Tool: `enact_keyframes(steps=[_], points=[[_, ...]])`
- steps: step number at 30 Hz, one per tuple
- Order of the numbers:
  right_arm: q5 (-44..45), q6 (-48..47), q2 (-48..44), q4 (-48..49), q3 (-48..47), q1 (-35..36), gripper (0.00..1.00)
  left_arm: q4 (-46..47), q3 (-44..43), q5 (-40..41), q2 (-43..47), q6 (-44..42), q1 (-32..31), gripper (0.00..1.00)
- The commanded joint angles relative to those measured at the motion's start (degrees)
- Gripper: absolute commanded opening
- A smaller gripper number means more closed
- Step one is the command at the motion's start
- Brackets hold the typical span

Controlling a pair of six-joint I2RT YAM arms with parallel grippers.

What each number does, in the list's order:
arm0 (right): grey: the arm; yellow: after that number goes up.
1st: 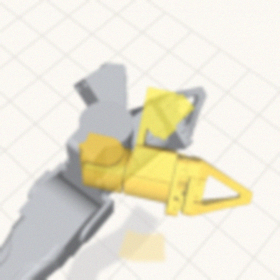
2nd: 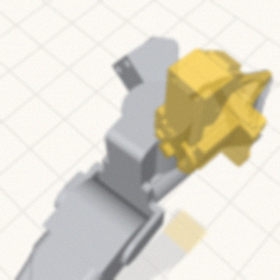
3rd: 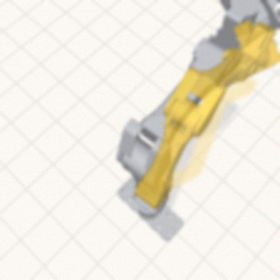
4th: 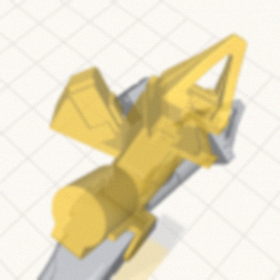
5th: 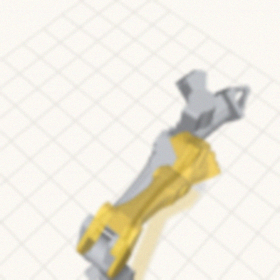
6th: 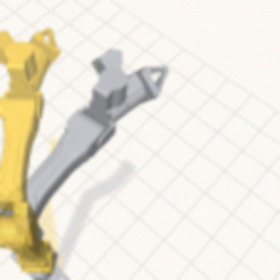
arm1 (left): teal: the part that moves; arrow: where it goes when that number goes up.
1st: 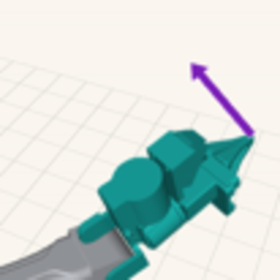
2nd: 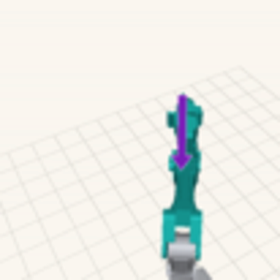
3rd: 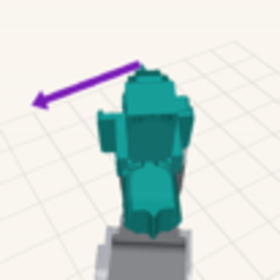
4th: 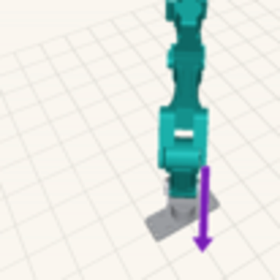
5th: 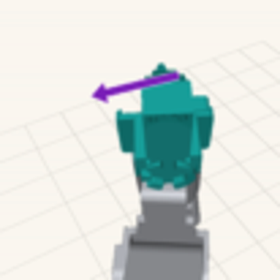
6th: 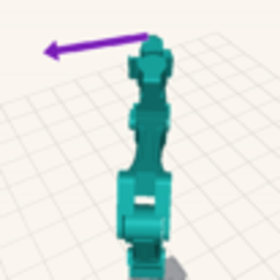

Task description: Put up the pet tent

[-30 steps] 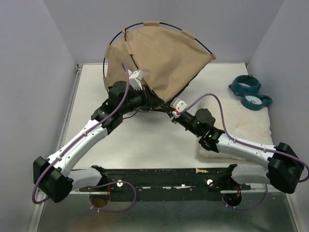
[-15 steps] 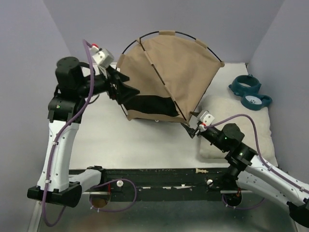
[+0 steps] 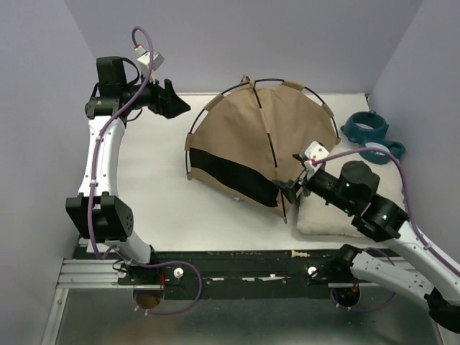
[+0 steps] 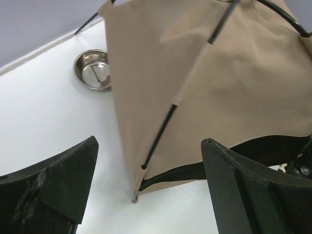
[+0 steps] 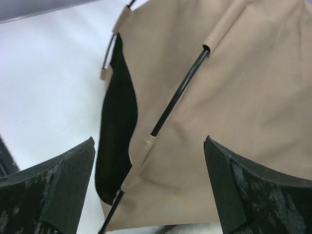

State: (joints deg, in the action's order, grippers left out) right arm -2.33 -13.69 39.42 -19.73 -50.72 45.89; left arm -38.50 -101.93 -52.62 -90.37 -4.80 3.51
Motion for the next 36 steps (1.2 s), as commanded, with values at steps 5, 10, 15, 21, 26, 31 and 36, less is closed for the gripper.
enact_keyframes(steps=[5,10,15,21,26,31,36], points=[[12.09,2.36,15.14,3.19,-10.88,-0.19,0.98,10.10,1.55,-5.75,-2.27,0.49,-8.86,0.99],[12.52,-0.28,20.87,5.31,-14.05,-0.19,0.91,11.95,2.35,-1.27,-5.34,0.23,-11.77,0.96],[10.68,-1.16,22.54,5.58,-15.02,-0.27,0.72,12.57,3.84,3.74,-7.28,-1.62,-12.38,0.91],[9.46,-4.66,24.48,6.71,-14.94,-0.19,0.40,9.42,4.02,-1.94,-6.06,-4.51,-12.30,0.52],[4.53,-10.65,25.36,10.66,-16.68,-0.27,0.01,14.49,10.77,-5.74,5.09,1.00,-12.12,0.06],[-0.83,-15.83,25.71,17.69,-19.76,-0.27,0.01,19.68,22.02,3.28,23.01,10.75,-11.60,0.00],[0.66,-15.76,33.08,19.11,-27.22,-2.11,0.67,17.85,31.78,19.28,39.01,27.79,-11.42,0.00]])
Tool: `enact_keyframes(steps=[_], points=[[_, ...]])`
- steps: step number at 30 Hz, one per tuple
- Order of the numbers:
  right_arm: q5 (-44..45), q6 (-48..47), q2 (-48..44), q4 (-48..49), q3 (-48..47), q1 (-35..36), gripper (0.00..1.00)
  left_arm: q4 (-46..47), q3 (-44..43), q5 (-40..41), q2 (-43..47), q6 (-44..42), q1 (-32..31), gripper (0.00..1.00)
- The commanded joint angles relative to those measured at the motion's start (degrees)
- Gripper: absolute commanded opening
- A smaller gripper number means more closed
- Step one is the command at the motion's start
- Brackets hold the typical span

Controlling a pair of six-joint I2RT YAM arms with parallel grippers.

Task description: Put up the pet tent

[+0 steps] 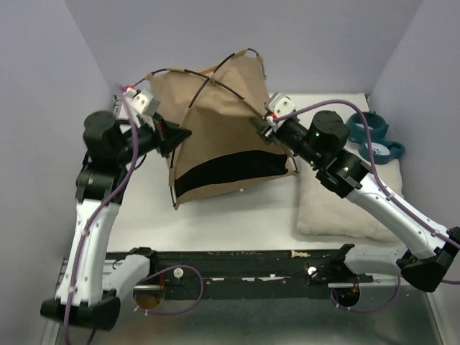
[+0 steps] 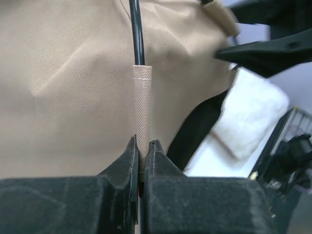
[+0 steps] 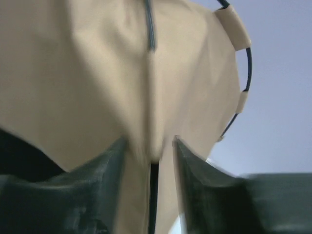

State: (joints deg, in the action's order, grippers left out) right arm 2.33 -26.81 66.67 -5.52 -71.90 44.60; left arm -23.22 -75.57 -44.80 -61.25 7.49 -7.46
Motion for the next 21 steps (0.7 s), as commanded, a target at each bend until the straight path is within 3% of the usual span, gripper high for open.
enact_keyframes(steps=[1,3,7,12,14,15,18,21], points=[[-4.08,-1.24,7.58,4.90,-8.24,-1.87,0.76,2.31,7.52,13.14,12.54,18.59,-0.53,0.00],[-4.35,0.78,9.87,4.73,-12.02,-3.90,0.88,3.00,11.39,18.13,16.50,24.74,-0.80,0.00],[-5.75,4.74,9.88,1.75,-15.73,-6.19,0.93,6.25,15.19,27.18,15.65,31.61,-2.72,0.00],[-9.96,7.20,5.32,-3.08,-11.61,-6.37,0.93,12.92,15.99,46.07,2.40,41.81,-10.44,0.00],[-13.73,8.70,3.56,-5.98,-8.80,-6.37,0.93,16.70,13.54,53.03,-4.36,44.36,-16.93,0.09],[-15.67,9.57,2.77,-7.91,-7.65,-6.37,0.93,17.68,11.00,55.75,-7.88,44.63,-20.36,0.16],[-19.90,14.13,0.66,-11.61,-3.53,-6.37,0.93,21.36,1.94,53.00,-17.83,45.34,-25.14,0.72],[-16.50,15.47,-0.75,-11.27,1.22,-6.37,0.93,22.96,-0.54,45.17,-16.63,39.82,-23.84,0.93]])
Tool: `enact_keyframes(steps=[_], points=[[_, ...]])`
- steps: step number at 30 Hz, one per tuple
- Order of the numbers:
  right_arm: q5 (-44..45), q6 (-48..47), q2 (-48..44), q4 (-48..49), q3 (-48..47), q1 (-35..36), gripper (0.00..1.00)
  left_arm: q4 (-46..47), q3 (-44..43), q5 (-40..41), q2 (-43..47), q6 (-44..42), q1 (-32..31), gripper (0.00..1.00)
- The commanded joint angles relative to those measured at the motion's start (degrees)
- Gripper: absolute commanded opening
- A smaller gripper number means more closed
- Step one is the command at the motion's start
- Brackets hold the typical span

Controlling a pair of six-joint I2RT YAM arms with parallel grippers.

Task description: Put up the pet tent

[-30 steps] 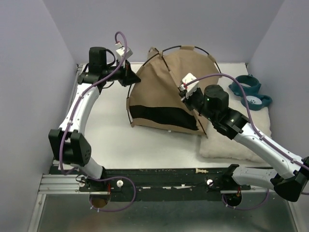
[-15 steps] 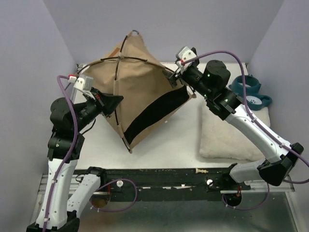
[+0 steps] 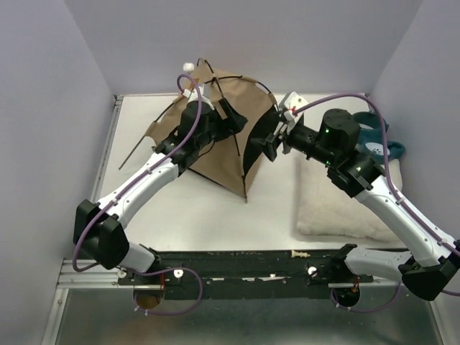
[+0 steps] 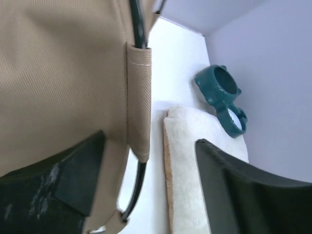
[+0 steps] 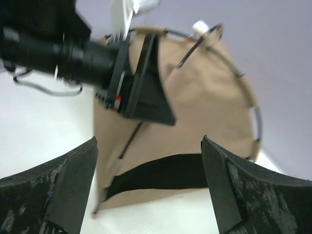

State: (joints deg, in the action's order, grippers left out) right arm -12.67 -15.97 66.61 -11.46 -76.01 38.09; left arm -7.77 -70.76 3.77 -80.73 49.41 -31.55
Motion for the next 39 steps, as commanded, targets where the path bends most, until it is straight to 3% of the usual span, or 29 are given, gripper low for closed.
enact_keyframes(steps=[1,5,8,12,18,20,21,23,24,30,34,39], points=[[0.17,4.37,-1.13,-4.80,6.47,0.15,0.93,8.81,-4.92,-9.16,4.95,-5.17,2.00,0.98],[1.69,5.15,-0.09,-0.05,7.90,0.15,0.93,12.68,-1.14,-35.42,13.39,-8.01,15.60,0.99],[-0.16,6.82,6.40,1.18,4.65,0.23,0.93,5.52,-3.32,-45.58,16.56,-11.42,23.97,0.99],[1.33,6.91,16.95,2.24,-2.28,0.41,0.93,-13.11,-6.75,-43.86,20.43,-27.58,29.87,0.99],[-0.87,6.92,28.12,0.05,-14.76,0.50,0.90,-22.10,-5.27,-40.42,25.00,-33.23,39.54,0.99],[1.31,6.30,30.59,-1.62,-18.28,0.50,0.79,-24.74,-5.09,-37.62,25.36,-34.20,40.16,0.99],[2.46,5.69,31.64,-2.33,-19.78,0.50,0.64,-25.79,-5.00,-37.00,25.44,-34.55,40.60,0.99],[4.92,4.37,32.01,-2.16,-20.85,0.50,0.18,-26.42,-4.74,-35.59,25.53,-33.77,41.56,0.99],[4.84,3.58,31.13,-1.11,-20.50,0.50,0.01,-26.16,-4.65,-35.59,25.62,-33.42,42.18,0.99],[-1.73,0.15,20.95,6.09,-15.06,-1.43,0.01,-22.47,-7.63,-39.88,25.71,-32.97,43.59,0.99],[-15.33,-0.82,15.14,9.35,-10.05,-7.91,0.01,-22.81,-9.57,-44.45,25.27,-32.88,43.68,0.99],[-31.96,-6.26,17.32,5.50,-11.00,-17.94,0.01,-20.46,-6.59,-53.23,26.23,-31.83,43.59,0.99]])
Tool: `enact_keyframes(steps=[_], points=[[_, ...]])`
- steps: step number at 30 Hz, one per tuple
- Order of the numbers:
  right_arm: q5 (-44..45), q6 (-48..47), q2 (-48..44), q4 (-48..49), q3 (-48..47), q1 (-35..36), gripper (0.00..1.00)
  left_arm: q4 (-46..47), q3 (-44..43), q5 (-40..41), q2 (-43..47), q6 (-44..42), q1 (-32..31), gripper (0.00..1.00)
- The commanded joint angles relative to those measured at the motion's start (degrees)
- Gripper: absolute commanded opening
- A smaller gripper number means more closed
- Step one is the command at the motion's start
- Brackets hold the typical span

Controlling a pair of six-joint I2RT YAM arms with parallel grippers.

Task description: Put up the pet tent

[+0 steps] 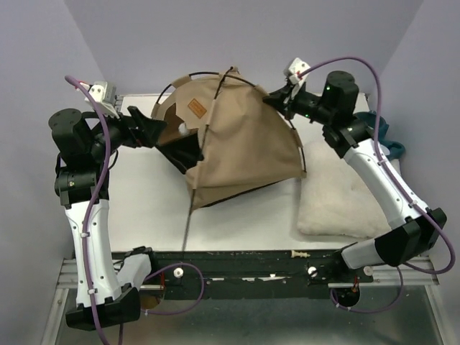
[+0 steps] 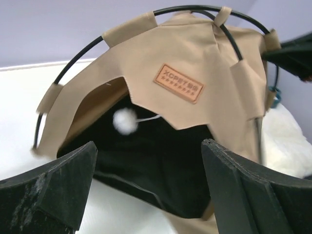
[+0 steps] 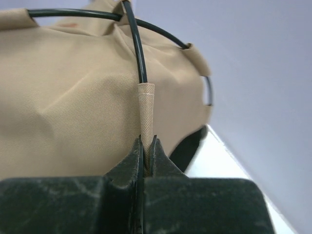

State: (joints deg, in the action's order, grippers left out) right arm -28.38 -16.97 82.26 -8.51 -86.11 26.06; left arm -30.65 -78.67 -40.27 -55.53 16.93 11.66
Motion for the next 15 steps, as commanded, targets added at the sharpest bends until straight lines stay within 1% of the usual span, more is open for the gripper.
enact_keyframes(steps=[1,4,6,7,9,11,12,13,14,15], points=[[-18.70,-6.92,2.63,2.10,-1.34,-7.16,0.01,2.96,2.20,-10.43,1.21,1.00,0.47,0.98],[-23.90,-8.95,7.11,2.10,-3.62,-10.32,0.01,4.64,5.28,-15.44,1.21,3.81,0.29,0.96],[-26.36,-10.70,10.28,2.27,-5.47,-11.47,0.01,3.68,7.21,-16.94,0.95,4.78,-0.93,0.95],[-26.72,-11.15,11.68,3.75,-5.74,-11.56,0.01,2.63,8.26,-16.95,1.12,3.91,-1.90,0.95],[-26.90,-10.89,13.62,10.50,-4.08,-11.65,0.01,0.69,10.72,-15.37,1.74,1.63,-4.97,0.97],[-25.15,-7.05,15.20,19.81,-1.97,-11.56,0.01,-1.24,12.84,-13.36,1.65,0.31,-9.09,0.97],[-23.93,-5.02,16.26,24.03,-1.35,-11.56,0.01,-2.29,13.71,-12.47,1.48,-0.31,-10.76,0.99],[-23.13,-4.48,17.22,26.68,-1.43,-11.48,0.05,-2.83,14.51,-12.12,1.30,-0.66,-11.48,0.99],[-22.43,-4.73,18.02,28.53,-1.43,-11.39,0.18,-3.18,15.56,-12.55,1.30,-1.10,-14.01,0.99],[-21.20,-4.82,18.81,30.21,-1.96,-11.39,0.43,-3.71,16.61,-12.72,1.30,-1.28,-14.73,0.99]])
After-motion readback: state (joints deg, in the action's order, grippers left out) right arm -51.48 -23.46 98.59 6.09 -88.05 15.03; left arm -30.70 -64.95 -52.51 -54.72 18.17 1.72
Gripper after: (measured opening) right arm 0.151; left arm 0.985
